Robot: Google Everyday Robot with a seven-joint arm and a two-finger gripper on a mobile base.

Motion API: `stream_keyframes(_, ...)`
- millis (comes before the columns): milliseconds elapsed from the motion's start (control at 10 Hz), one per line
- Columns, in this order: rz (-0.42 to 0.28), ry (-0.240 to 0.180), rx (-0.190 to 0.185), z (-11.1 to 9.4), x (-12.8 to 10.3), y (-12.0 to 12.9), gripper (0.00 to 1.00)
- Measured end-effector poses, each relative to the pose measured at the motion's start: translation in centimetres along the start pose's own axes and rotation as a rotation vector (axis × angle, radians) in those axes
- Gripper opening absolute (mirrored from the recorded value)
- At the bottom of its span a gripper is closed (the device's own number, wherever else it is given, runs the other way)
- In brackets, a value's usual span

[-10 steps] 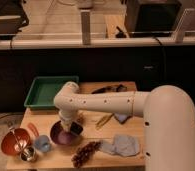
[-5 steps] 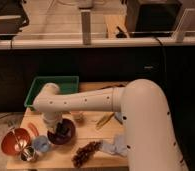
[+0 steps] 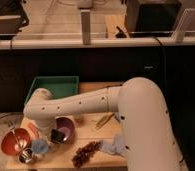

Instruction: Wipe purple bowl with eraser

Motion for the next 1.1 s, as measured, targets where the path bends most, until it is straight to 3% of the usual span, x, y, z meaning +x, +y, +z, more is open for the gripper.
stream_keyframes(400, 0.04, -0.023, 0.021, -0.1, -3.6, 1.8, 0.0)
stream_keyframes(600, 0.068, -0.021, 0.048, -0.3, -4.7, 4.1, 0.0)
stream_keyframes(800, 0.087, -0.004, 0.078, -0.4, -4.7, 5.4, 0.0)
stream_keyframes(1100, 0.095, 0.0, 0.084, -0.4, -4.8, 5.5, 0.0)
